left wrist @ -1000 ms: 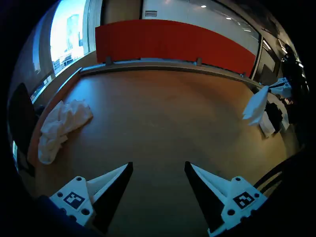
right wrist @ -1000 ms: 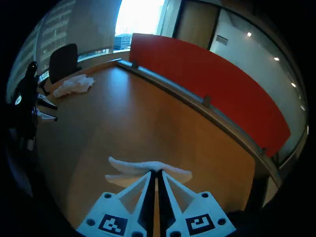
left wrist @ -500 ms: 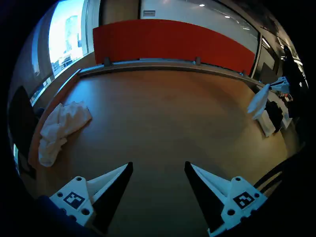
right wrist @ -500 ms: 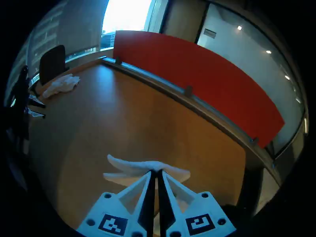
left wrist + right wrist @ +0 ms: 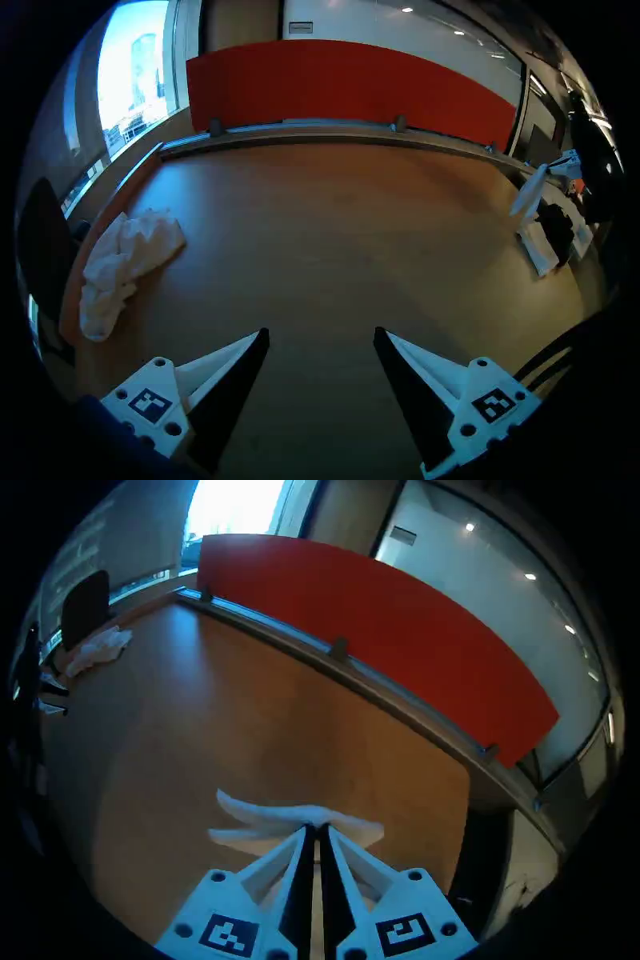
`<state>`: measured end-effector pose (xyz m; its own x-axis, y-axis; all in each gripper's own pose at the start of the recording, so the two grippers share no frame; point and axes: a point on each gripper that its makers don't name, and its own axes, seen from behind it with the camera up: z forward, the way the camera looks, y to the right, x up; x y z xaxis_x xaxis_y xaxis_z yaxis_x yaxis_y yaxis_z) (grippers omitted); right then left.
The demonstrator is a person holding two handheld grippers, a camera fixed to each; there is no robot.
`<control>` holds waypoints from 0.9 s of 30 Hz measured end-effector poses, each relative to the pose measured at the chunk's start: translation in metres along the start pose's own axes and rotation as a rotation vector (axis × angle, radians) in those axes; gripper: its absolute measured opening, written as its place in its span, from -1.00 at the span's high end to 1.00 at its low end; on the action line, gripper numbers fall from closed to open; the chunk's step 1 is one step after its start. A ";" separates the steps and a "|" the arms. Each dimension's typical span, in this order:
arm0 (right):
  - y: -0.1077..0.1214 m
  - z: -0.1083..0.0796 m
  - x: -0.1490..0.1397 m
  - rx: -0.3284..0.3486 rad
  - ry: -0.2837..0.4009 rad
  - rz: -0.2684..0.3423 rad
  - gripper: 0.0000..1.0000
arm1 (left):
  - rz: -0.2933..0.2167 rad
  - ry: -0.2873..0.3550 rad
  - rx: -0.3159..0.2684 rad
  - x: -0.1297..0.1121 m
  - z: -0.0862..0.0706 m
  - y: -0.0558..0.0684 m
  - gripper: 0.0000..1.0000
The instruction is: Fold towel
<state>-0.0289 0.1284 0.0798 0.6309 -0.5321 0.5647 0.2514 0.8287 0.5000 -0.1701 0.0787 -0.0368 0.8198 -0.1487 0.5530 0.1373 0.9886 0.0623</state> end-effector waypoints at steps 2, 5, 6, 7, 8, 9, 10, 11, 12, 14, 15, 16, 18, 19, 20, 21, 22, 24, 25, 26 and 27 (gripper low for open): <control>0.005 0.001 -0.004 -0.004 -0.009 0.007 0.90 | 0.000 -0.001 0.001 0.000 0.000 0.000 -0.95; 0.010 0.000 -0.010 -0.006 -0.020 0.014 0.90 | 0.000 -0.001 0.000 0.000 0.000 0.001 -0.94; 0.010 0.000 -0.012 -0.007 -0.023 0.015 0.90 | 0.000 -0.001 0.000 0.001 0.000 0.001 -0.94; 0.011 -0.001 -0.014 -0.008 -0.028 0.014 0.90 | 0.002 -0.001 -0.001 0.001 0.000 0.002 -0.94; 0.011 -0.002 -0.017 -0.010 -0.032 0.013 0.90 | 0.003 -0.001 -0.002 0.001 0.000 0.002 -0.94; 0.012 -0.003 -0.019 -0.012 -0.036 0.012 0.90 | 0.004 -0.002 -0.002 0.001 0.000 0.003 -0.94; 0.012 -0.004 -0.022 -0.013 -0.040 0.012 0.90 | 0.006 -0.002 -0.003 0.001 0.000 0.003 -0.94; 0.012 -0.006 -0.025 -0.015 -0.044 0.012 0.90 | 0.007 -0.002 -0.004 0.001 0.000 0.003 -0.94; 0.012 -0.007 -0.027 -0.016 -0.047 0.012 0.90 | 0.009 -0.002 -0.004 0.002 0.000 0.004 -0.94; 0.014 -0.011 -0.034 -0.020 -0.054 0.019 0.90 | 0.011 0.000 -0.006 0.003 0.000 0.005 -0.94; 0.015 -0.013 -0.038 -0.022 -0.058 0.022 0.90 | 0.012 0.000 -0.008 0.003 0.000 0.006 -0.94; 0.016 -0.016 -0.043 -0.026 -0.064 0.027 0.90 | 0.012 0.000 -0.009 0.003 0.000 0.006 -0.94; 0.019 -0.020 -0.053 -0.031 -0.075 0.037 0.90 | 0.013 0.000 -0.010 0.003 0.000 0.006 -0.94; 0.020 -0.023 -0.060 -0.035 -0.084 0.042 0.90 | 0.014 -0.001 -0.011 0.003 0.000 0.007 -0.95; 0.022 -0.025 -0.067 -0.038 -0.093 0.046 0.90 | 0.015 -0.001 -0.012 0.003 0.000 0.007 -0.95; 0.023 -0.028 -0.073 -0.041 -0.102 0.050 0.90 | 0.015 -0.001 -0.012 0.003 0.000 0.007 -0.95; 0.024 -0.030 -0.082 -0.044 -0.114 0.054 0.90 | 0.016 -0.002 -0.013 0.002 -0.001 0.008 -0.94; 0.025 -0.034 -0.097 -0.050 -0.137 0.062 0.90 | 0.018 -0.003 -0.014 0.001 -0.001 0.008 -0.94; 0.026 -0.035 -0.106 -0.053 -0.150 0.068 0.90 | 0.019 -0.004 -0.014 0.001 -0.001 0.009 -0.94; 0.026 -0.037 -0.114 -0.056 -0.161 0.073 0.90 | 0.019 -0.005 -0.015 0.000 -0.001 0.009 -0.94; 0.026 -0.038 -0.122 -0.059 -0.172 0.078 0.90 | 0.019 -0.006 -0.015 0.000 -0.001 0.009 -0.94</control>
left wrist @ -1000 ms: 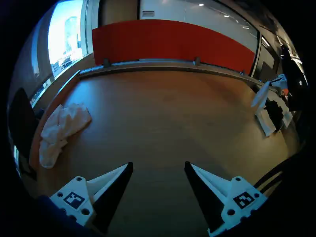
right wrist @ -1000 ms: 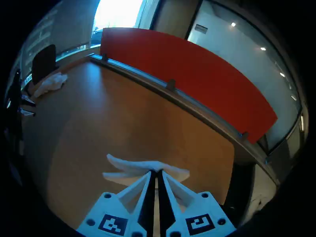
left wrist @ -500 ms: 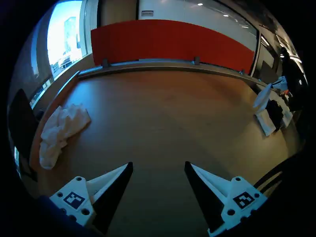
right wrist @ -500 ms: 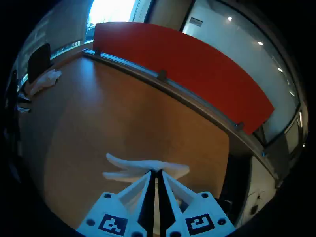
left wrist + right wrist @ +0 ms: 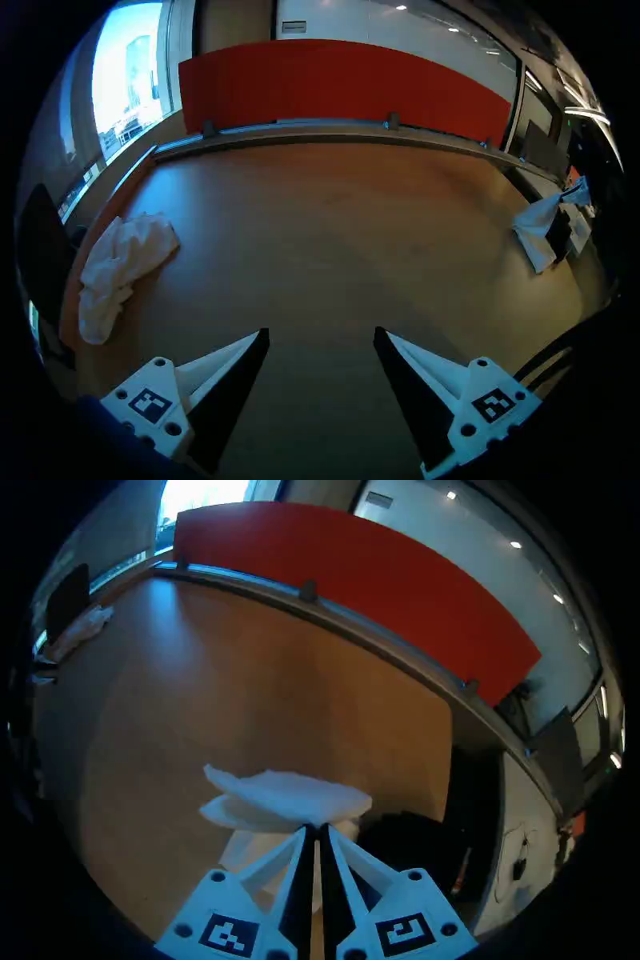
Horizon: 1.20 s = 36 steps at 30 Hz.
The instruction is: Fold towel
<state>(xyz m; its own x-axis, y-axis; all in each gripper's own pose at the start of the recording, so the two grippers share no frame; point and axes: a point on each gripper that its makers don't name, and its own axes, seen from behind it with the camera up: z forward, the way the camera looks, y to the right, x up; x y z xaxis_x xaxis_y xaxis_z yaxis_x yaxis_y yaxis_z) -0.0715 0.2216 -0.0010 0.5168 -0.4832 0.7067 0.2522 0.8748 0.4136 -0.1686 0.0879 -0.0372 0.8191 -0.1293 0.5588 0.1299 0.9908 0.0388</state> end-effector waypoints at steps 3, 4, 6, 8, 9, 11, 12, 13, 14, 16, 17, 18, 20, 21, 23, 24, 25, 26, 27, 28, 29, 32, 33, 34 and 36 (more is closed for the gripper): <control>0.001 0.003 -0.025 -0.005 -0.035 0.024 0.90 | 0.002 -0.002 0.000 -0.002 -0.001 0.000 -0.95; 0.001 0.004 -0.033 -0.006 -0.045 0.034 0.90 | 0.003 -0.002 0.001 -0.002 -0.001 0.000 -0.95; 0.001 0.007 -0.047 -0.008 -0.063 0.051 0.90 | 0.005 -0.003 0.001 -0.003 -0.001 0.000 -0.94; 0.000 0.010 -0.058 -0.010 -0.075 0.069 0.90 | 0.008 -0.003 0.002 -0.004 -0.002 0.001 -0.94; 0.000 0.011 -0.063 -0.011 -0.081 0.077 0.90 | 0.009 -0.003 0.002 -0.004 -0.003 0.001 -0.94; -0.001 0.014 -0.072 -0.011 -0.093 0.090 0.90 | 0.014 -0.005 0.004 -0.005 -0.003 0.001 -0.94; -0.001 0.015 -0.076 -0.011 -0.098 0.097 0.90 | 0.016 -0.005 0.005 -0.005 -0.004 0.001 -0.94; -0.002 0.016 -0.080 -0.011 -0.103 0.102 0.90 | 0.017 -0.005 0.006 -0.005 -0.004 0.001 -0.94; -0.003 0.018 -0.083 -0.010 -0.107 0.107 0.90 | 0.019 -0.005 0.007 -0.005 -0.005 0.001 -0.94; -0.005 0.020 -0.091 -0.008 -0.117 0.116 0.90 | 0.021 -0.005 0.008 -0.005 -0.006 0.001 -0.95; -0.005 0.022 -0.094 -0.007 -0.122 0.120 0.90 | 0.022 -0.005 0.009 -0.005 -0.006 0.000 -0.95; -0.006 0.023 -0.097 -0.006 -0.126 0.124 0.90 | 0.022 -0.005 0.010 -0.006 -0.007 0.000 -0.95; -0.007 0.025 -0.103 -0.007 -0.136 0.131 0.90 | 0.024 -0.007 0.013 -0.006 -0.007 0.000 -0.94; -0.007 0.027 -0.106 -0.007 -0.140 0.134 0.90 | 0.024 -0.008 0.014 -0.007 -0.008 0.000 -0.94; -0.007 0.029 -0.112 -0.009 -0.150 0.141 0.90 | 0.027 -0.009 0.017 -0.007 -0.008 -0.001 -0.94; -0.007 0.031 -0.115 -0.010 -0.154 0.144 0.90 | 0.028 -0.010 0.018 -0.007 -0.009 -0.001 -0.94; -0.008 0.033 -0.118 -0.012 -0.159 0.149 0.90 | 0.028 -0.011 0.020 -0.008 -0.009 -0.001 -0.94; -0.008 0.034 -0.121 -0.014 -0.163 0.154 0.90 | 0.029 -0.012 0.021 -0.008 -0.009 -0.002 -0.94; -0.008 0.036 -0.123 -0.016 -0.167 0.158 0.90 | 0.030 -0.013 0.022 -0.009 -0.010 -0.002 -0.95; -0.008 0.038 -0.126 -0.017 -0.171 0.166 0.90 | 0.031 -0.013 0.023 -0.009 -0.010 -0.002 -0.94; -0.009 0.040 -0.128 -0.018 -0.174 0.172 0.90 | 0.032 -0.014 0.024 -0.009 -0.010 -0.002 -0.94; -0.010 0.046 -0.133 -0.022 -0.180 0.195 0.90 | 0.035 -0.017 0.028 -0.010 -0.011 -0.003 -0.94; -0.011 0.048 -0.135 -0.023 -0.182 0.202 0.90 | 0.036 -0.018 0.029 -0.010 -0.011 -0.003 -0.94; -0.011 0.049 -0.137 -0.025 -0.186 0.209 0.90 | 0.037 -0.019 0.030 -0.010 -0.011 -0.003 -0.94; -0.011 0.053 -0.141 -0.028 -0.192 0.220 0.90 | 0.040 -0.020 0.031 -0.010 -0.012 -0.003 -0.94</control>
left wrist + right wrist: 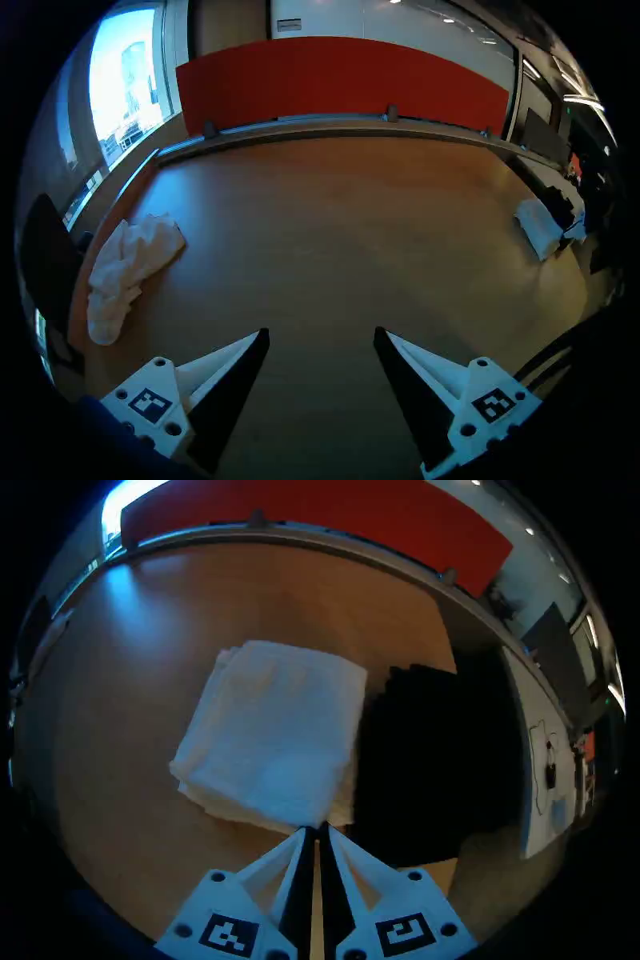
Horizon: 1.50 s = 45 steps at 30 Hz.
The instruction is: Fold towel
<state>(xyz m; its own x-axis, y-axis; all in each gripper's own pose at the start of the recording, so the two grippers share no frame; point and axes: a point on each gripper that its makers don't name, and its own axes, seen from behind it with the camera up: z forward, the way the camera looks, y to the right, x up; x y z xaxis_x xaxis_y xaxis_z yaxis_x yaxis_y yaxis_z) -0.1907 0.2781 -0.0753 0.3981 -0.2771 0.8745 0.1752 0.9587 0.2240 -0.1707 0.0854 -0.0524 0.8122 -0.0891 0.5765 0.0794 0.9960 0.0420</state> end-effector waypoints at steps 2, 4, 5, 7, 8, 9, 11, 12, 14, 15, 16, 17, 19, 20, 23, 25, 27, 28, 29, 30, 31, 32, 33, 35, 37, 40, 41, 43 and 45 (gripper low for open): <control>-0.001 0.004 -0.004 0.005 -0.008 0.012 0.90 | 0.002 0.000 0.001 0.000 0.000 0.000 -0.95; -0.002 0.007 -0.006 0.006 -0.013 0.023 0.90 | 0.003 0.000 0.002 0.001 -0.001 0.001 -0.94; -0.001 0.008 -0.007 0.004 -0.014 0.028 0.90 | 0.003 -0.001 0.002 0.001 -0.001 0.001 -0.94; 0.000 0.011 -0.008 -0.004 -0.015 0.036 0.91 | 0.004 -0.001 0.003 0.000 -0.001 0.001 -0.95; 0.001 0.012 -0.008 -0.009 -0.016 0.039 0.91 | 0.004 -0.002 0.003 0.000 -0.001 0.001 -0.94; 0.002 0.013 -0.008 -0.014 -0.017 0.043 0.91 | 0.005 -0.002 0.004 0.000 -0.001 0.001 -0.94; 0.002 0.014 -0.008 -0.017 -0.016 0.048 0.91 | 0.006 -0.004 0.005 0.000 -0.001 0.000 -0.95; 0.002 0.015 -0.009 -0.018 -0.016 0.050 0.91 | 0.006 -0.005 0.006 0.000 -0.001 0.000 -0.95; 0.003 0.016 -0.009 -0.022 -0.018 0.054 0.91 | 0.007 -0.006 0.006 0.000 -0.001 0.000 -0.95; 0.003 0.017 -0.010 -0.024 -0.019 0.056 0.91 | 0.008 -0.006 0.006 0.000 -0.001 0.000 -0.95; 0.004 0.018 -0.010 -0.028 -0.019 0.058 0.91 | 0.008 -0.006 0.007 0.000 0.000 0.000 -0.95; 0.004 0.018 -0.010 -0.032 -0.019 0.061 0.91 | 0.009 -0.006 0.007 0.000 0.000 -0.001 -0.95; 0.006 0.019 -0.011 -0.040 -0.018 0.069 0.91 | 0.010 -0.006 0.008 0.001 0.000 -0.001 -0.94; 0.006 0.020 -0.011 -0.044 -0.017 0.074 0.91 | 0.011 -0.006 0.008 0.001 0.000 -0.001 -0.95; 0.007 0.021 -0.011 -0.049 -0.016 0.089 0.90 | 0.012 -0.006 0.008 0.001 0.001 -0.001 -0.94; 0.007 0.022 -0.011 -0.050 -0.014 0.095 0.90 | 0.012 -0.006 0.008 0.002 0.001 -0.001 -0.94; 0.007 0.022 -0.011 -0.053 -0.012 0.097 0.88 | 0.012 -0.006 0.008 0.002 0.001 -0.002 -0.94; 0.007 0.021 -0.011 -0.055 -0.010 0.097 0.87 | 0.012 -0.006 0.008 0.002 0.001 -0.002 -0.94; 0.007 0.021 -0.010 -0.058 -0.008 0.097 0.87 | 0.012 -0.006 0.008 0.002 0.001 -0.002 -0.95; 0.008 0.021 -0.010 -0.060 -0.007 0.097 0.86 | 0.012 -0.006 0.008 0.002 0.000 -0.002 -0.95; 0.008 0.020 -0.010 -0.063 -0.002 0.100 0.86 | 0.011 -0.006 0.008 0.002 0.001 -0.002 -0.95; 0.008 0.019 -0.010 -0.065 0.002 0.103 0.86 | 0.010 -0.006 0.008 0.002 0.001 -0.002 -0.94; 0.008 0.018 -0.009 -0.068 0.006 0.105 0.85 | 0.009 -0.006 0.008 0.002 0.001 -0.002 -0.94; 0.008 0.016 -0.009 -0.073 0.013 0.112 0.85 | 0.007 -0.005 0.007 0.003 0.001 -0.002 -0.95; 0.008 0.015 -0.010 -0.077 0.017 0.116 0.85 | 0.006 -0.004 0.006 0.003 0.001 -0.002 -0.94; 0.009 0.014 -0.011 -0.084 0.019 0.119 0.84 | 0.007 -0.002 0.005 0.004 0.000 -0.002 -0.94; 0.010 0.014 -0.011 -0.086 0.018 0.119 0.84 | 0.009 -0.002 0.005 0.004 0.000 -0.002 -0.94; 0.010 0.014 -0.012 -0.091 0.017 0.120 0.84 | 0.011 -0.001 0.004 0.004 0.000 -0.002 -0.94; 0.011 0.014 -0.012 -0.095 0.019 0.121 0.83 | 0.013 0.000 0.004 0.005 0.000 -0.002 -0.94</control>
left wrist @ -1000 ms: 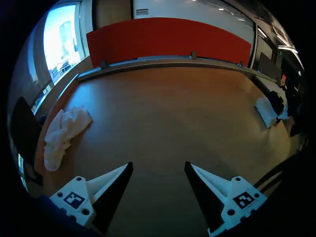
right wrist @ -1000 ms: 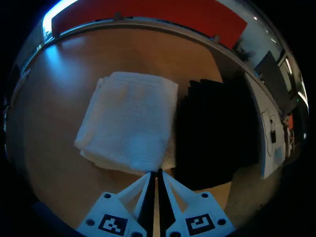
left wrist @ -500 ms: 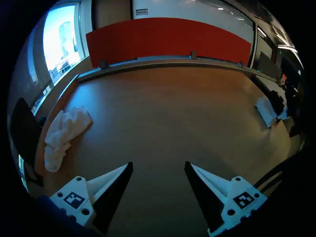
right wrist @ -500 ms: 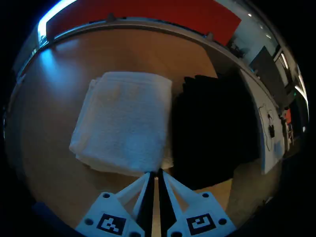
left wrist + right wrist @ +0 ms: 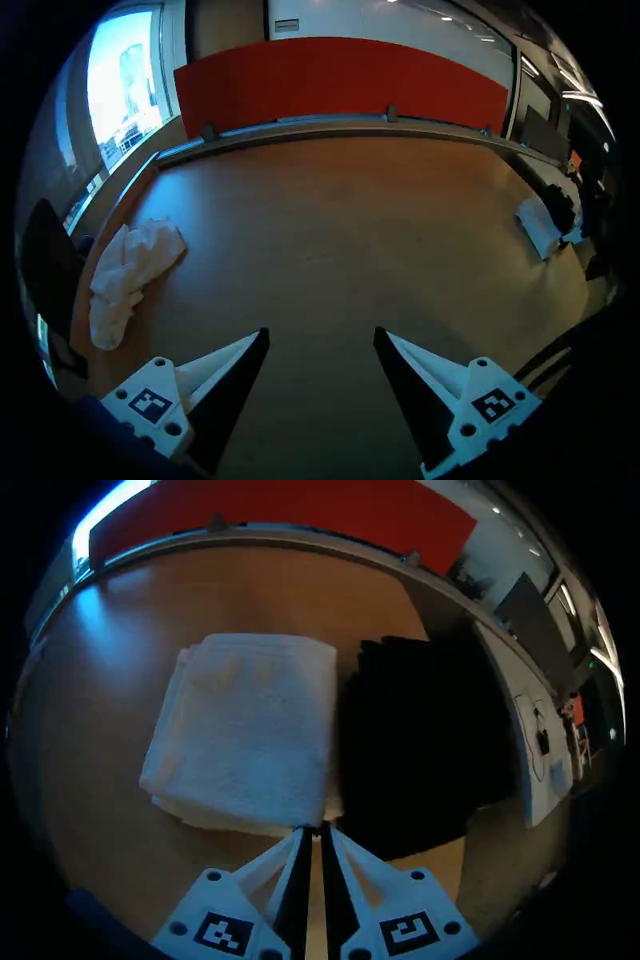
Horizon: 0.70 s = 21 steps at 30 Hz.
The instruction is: Fold towel
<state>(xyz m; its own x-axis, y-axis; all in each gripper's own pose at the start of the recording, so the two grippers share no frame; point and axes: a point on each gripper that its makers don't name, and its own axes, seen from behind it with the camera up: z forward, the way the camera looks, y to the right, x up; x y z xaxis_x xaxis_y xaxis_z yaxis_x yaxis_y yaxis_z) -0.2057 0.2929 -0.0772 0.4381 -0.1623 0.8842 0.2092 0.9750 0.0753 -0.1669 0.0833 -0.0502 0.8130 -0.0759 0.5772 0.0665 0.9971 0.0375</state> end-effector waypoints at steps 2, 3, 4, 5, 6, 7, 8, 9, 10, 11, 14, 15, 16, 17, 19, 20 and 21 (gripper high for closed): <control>0.001 -0.001 0.000 -0.004 0.001 0.003 0.82 | 0.001 0.000 -0.001 0.000 0.000 0.000 -0.94; 0.001 -0.001 0.000 -0.007 0.002 0.005 0.81 | 0.001 0.000 -0.001 0.000 0.000 0.000 -0.95; 0.002 -0.001 0.000 -0.008 0.002 0.005 0.79 | 0.002 0.000 -0.001 0.000 0.000 0.000 -0.95; 0.002 -0.002 -0.001 -0.009 0.002 0.005 0.76 | 0.002 0.000 -0.001 0.000 0.000 0.000 -0.94; 0.002 -0.002 -0.001 -0.010 0.002 0.006 0.71 | 0.002 0.001 -0.001 0.001 0.000 0.000 -0.94; 0.003 -0.003 -0.001 -0.012 0.003 0.005 0.65 | 0.003 0.001 -0.001 0.001 0.000 0.000 -0.94; 0.003 -0.003 -0.001 -0.014 0.003 0.004 0.62 | 0.003 0.001 -0.001 0.001 0.000 0.000 -0.94; 0.004 -0.004 -0.001 -0.016 0.004 0.004 0.60 | 0.003 0.002 -0.001 0.001 0.000 0.000 -0.94; 0.004 -0.005 -0.002 -0.018 0.007 0.005 0.53 | 0.002 0.002 -0.001 0.001 0.000 0.001 -0.94; 0.004 -0.006 -0.002 -0.020 0.010 0.006 0.46 | 0.001 0.003 -0.001 0.001 0.000 0.001 -0.94; 0.005 -0.008 -0.002 -0.027 0.019 0.011 0.23 | -0.002 0.004 -0.003 0.002 0.000 0.001 -0.94; 0.005 -0.009 -0.002 -0.029 0.022 0.013 0.15 | -0.003 0.004 -0.003 0.002 0.000 0.002 -0.94; 0.005 -0.010 -0.002 -0.029 0.026 0.015 0.04 | -0.002 0.004 -0.004 0.002 0.000 0.002 -0.95; 0.005 -0.011 -0.002 -0.029 0.028 0.016 -0.06 | -0.002 0.005 -0.004 0.002 0.001 0.002 -0.95; 0.004 -0.012 -0.001 -0.027 0.036 0.020 -0.21 | 0.000 0.006 -0.006 0.002 0.001 0.003 -0.95; 0.003 -0.013 -0.001 -0.025 0.040 0.022 -0.25 | 0.001 0.006 -0.006 0.002 0.001 0.004 -0.94; 0.002 -0.014 -0.001 -0.023 0.044 0.024 -0.29 | 0.001 0.007 -0.007 0.003 0.001 0.004 -0.94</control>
<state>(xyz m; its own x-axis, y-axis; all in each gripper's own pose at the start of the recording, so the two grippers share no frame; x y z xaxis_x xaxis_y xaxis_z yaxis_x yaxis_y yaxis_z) -0.1933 0.2931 -0.0840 0.4810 -0.1459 0.8645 0.2179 0.9750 0.0434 -0.1650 0.0873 -0.0479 0.8172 -0.0746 0.5716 0.0693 0.9971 0.0310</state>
